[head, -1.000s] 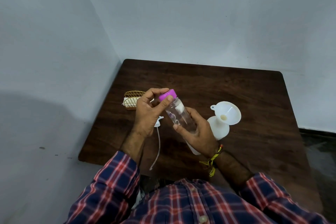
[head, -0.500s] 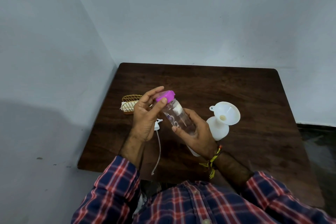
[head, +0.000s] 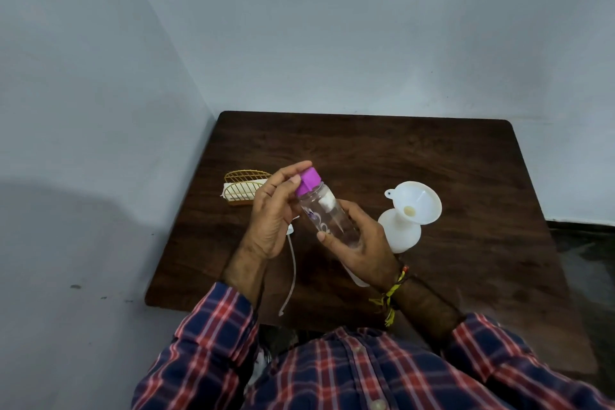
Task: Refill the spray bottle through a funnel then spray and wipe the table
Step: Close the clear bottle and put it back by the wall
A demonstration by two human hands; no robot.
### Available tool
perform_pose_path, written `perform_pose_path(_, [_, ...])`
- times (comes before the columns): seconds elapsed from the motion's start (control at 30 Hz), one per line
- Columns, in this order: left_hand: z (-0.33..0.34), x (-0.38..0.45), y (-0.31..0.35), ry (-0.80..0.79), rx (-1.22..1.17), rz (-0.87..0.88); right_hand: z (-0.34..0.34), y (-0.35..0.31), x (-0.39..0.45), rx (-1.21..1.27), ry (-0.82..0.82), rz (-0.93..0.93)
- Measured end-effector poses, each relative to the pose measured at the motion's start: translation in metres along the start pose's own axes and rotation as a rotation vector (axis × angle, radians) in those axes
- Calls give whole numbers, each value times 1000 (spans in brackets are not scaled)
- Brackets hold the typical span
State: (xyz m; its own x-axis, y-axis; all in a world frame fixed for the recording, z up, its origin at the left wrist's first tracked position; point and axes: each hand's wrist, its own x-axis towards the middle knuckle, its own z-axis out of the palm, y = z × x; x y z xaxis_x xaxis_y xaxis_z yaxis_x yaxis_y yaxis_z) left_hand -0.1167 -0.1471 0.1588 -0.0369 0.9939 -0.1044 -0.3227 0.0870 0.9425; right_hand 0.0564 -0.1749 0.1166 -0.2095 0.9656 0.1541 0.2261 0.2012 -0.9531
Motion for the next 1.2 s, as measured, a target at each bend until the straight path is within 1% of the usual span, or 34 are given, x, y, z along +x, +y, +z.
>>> perform_pose_path(0.13, [9,-2,2,141,133,69,-1,-1,1,-22,-2,-1])
perform_pose_path(0.17, [8,-2,3,152,127,56,-2,0,1,-33,0,1])
perform_pose_path(0.3, [4,-1,6,67,91,14,-3,2,1,-51,8,9])
perform_pose_path(0.43, [13,-1,4,171,232,44,-3,1,4,-56,15,-4])
perform_pose_path(0.57, [8,1,4,93,63,-27,-4,3,4,-61,30,-7])
perform_pose_path(0.6, [9,2,4,104,83,-26,-4,3,4,-61,32,-5])
perform_pose_path(0.67, [13,4,2,182,190,9,-5,3,6,-56,29,3])
perform_pose_path(0.73, [15,5,0,247,210,39,-4,4,7,-56,24,7])
perform_pose_path(0.77, [14,6,-1,246,169,28,-4,5,6,-57,21,9])
perform_pose_path(0.87, [10,4,-2,167,66,-39,-3,8,4,-67,12,28])
perform_pose_path(0.9, [11,5,-2,186,90,-41,-3,9,3,-76,10,31])
perform_pose_path(0.97, [17,6,-4,282,212,-13,-3,8,4,-94,10,21])
perform_pose_path(1.03, [20,5,-5,340,235,7,-2,8,6,-101,7,26])
perform_pose_path(1.07, [19,6,-5,323,185,-6,-1,8,6,-96,8,31])
perform_pose_path(1.13, [14,7,-6,218,50,-53,-1,11,6,-91,16,32])
perform_pose_path(1.17, [11,7,-6,190,27,-65,-1,12,6,-99,19,30])
perform_pose_path(1.2, [10,8,-6,195,53,-66,0,13,6,-106,19,27])
